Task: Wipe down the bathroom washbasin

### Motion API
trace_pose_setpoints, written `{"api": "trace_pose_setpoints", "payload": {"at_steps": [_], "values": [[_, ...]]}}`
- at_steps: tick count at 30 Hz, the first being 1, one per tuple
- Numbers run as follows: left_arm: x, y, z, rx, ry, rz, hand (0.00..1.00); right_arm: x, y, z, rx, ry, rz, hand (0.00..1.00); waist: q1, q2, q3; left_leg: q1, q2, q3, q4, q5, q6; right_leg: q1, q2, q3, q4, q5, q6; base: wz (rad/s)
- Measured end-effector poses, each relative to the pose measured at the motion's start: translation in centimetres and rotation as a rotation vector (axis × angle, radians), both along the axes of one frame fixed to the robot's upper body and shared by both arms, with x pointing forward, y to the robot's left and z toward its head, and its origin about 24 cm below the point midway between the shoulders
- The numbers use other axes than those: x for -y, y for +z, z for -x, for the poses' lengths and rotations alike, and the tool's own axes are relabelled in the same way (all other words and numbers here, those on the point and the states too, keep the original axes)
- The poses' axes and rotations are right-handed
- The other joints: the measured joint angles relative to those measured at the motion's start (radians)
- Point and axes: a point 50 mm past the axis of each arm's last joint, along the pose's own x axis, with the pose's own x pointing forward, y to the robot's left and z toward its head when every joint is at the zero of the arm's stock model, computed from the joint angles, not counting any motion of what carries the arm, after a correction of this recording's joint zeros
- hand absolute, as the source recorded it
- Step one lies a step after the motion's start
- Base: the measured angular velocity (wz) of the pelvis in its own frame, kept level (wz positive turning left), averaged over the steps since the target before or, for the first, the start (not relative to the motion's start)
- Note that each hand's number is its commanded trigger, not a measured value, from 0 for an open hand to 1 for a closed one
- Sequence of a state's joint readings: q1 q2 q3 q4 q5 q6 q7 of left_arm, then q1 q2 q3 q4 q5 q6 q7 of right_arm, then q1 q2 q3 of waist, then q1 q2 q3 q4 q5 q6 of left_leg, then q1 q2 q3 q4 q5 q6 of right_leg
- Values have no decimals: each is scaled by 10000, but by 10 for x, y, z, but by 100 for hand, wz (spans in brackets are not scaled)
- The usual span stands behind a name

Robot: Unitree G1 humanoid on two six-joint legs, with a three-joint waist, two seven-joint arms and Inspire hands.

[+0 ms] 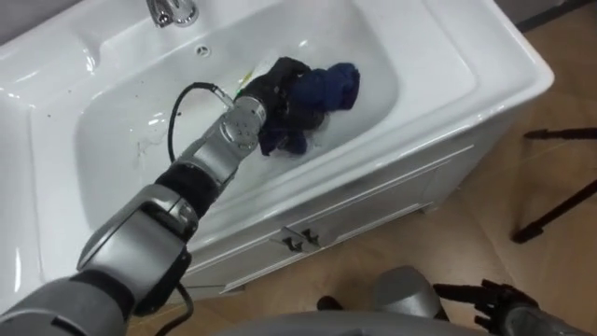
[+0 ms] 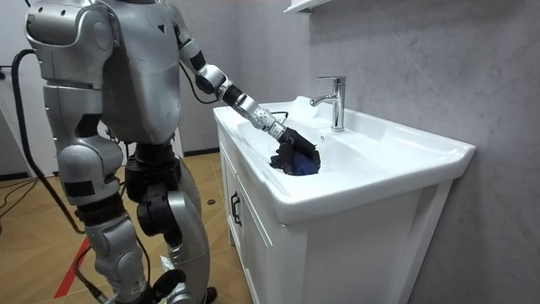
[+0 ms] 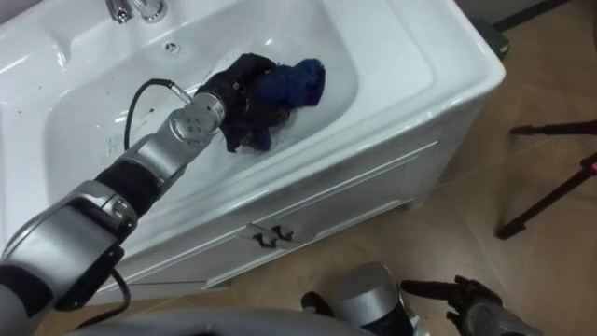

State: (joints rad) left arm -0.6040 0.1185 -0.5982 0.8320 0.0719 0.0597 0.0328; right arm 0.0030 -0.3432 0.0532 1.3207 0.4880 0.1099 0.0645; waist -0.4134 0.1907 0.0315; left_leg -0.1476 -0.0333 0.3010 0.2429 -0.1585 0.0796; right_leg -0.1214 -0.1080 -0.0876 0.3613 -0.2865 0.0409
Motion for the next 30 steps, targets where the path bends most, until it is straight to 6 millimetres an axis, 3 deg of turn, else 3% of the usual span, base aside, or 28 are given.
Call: {"api": "trace_pose_setpoints", "payload": {"at_steps": [9,15,21,26,30], "values": [[11,12,1,253,-897,-100,100,10,1,23,-1558,916,569,0,-204,33,-25,11,-91,-57,-55,29,43,88,-124,-268,10,-38,38,8],[24,18,4,547,-1439,-212,100,11,2,23,-1499,857,431,0,-221,28,-22,88,-171,5,-89,23,88,189,-246,-393,12,-85,114,7],[27,23,4,1474,-2093,-1599,100,10,2,24,-1658,1023,309,0,-263,24,-19,151,-166,-37,-63,21,90,260,-236,-372,11,-84,113,0],[24,23,2,1897,-2247,-2608,100,10,2,25,-1692,944,195,0,-432,26,-20,256,-151,-22,-76,15,97,301,-190,-211,23,-82,112,-8],[12,17,3,2336,-2218,-3807,100,12,3,25,-1683,817,128,0,-429,18,-14,447,-90,267,-220,14,90,205,-60,263,124,-74,79,-27]]}}
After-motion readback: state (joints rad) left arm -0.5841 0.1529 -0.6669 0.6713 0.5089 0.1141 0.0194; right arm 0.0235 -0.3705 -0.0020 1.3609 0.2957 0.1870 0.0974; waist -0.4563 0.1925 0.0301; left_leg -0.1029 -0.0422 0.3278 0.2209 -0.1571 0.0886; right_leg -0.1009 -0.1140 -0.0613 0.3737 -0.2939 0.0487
